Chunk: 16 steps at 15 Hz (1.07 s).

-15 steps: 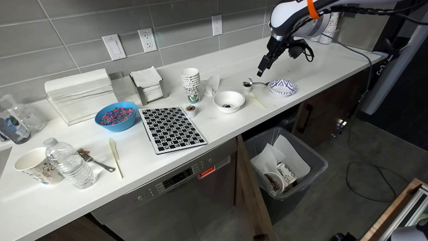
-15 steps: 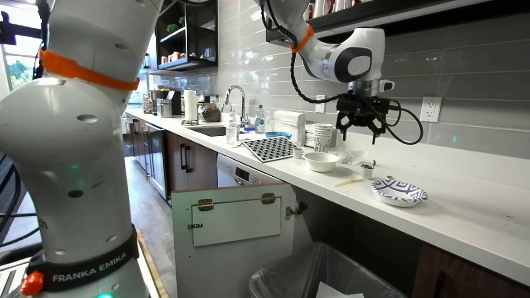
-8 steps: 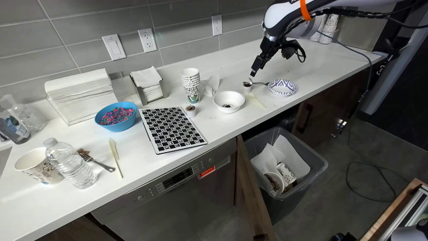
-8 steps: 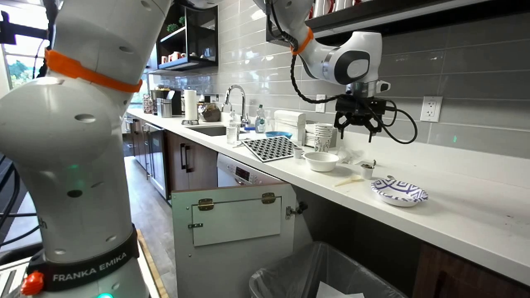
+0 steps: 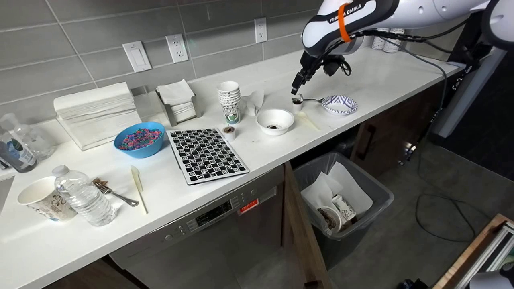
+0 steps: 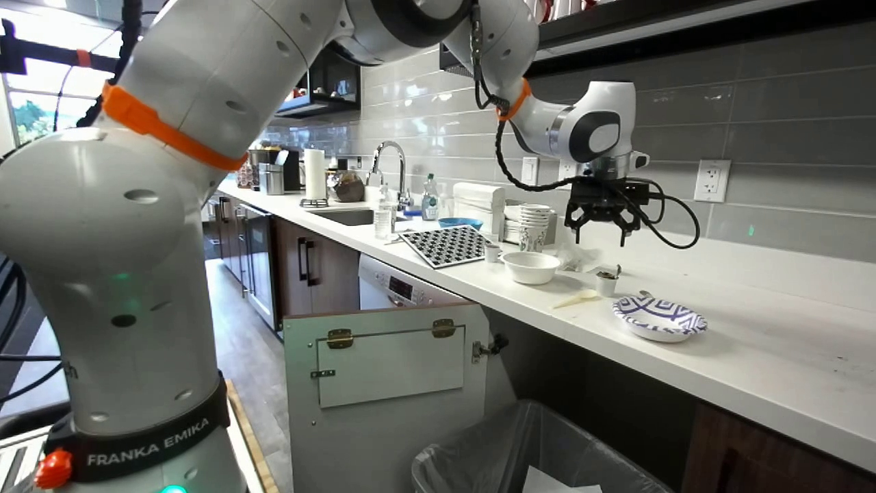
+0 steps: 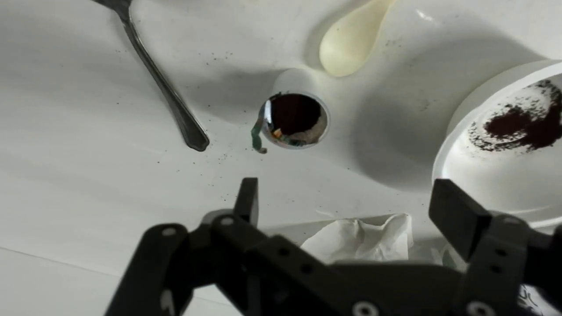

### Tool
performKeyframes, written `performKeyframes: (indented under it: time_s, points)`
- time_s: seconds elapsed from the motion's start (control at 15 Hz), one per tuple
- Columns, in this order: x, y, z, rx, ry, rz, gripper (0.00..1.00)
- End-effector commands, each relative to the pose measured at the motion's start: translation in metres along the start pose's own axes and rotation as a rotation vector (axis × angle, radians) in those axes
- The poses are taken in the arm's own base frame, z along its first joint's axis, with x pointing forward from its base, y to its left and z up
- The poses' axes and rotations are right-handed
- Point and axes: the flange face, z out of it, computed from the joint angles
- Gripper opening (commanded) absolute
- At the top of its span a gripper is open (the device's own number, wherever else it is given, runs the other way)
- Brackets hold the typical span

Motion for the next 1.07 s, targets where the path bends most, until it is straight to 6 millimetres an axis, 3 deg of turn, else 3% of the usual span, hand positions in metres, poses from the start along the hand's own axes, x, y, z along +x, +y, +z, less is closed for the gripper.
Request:
performKeyframes:
  time_s: [0.0, 0.47, 1.0]
  points:
    - [0.017, 0.009, 0.028, -0.011, -0.033, -0.034, 1.0]
    - [0.032, 0.005, 0.064, -0.009, -0.127, -0.091, 1.0]
    - [0.042, 0.008, 0.088, -0.025, -0.146, -0.15, 1.0]
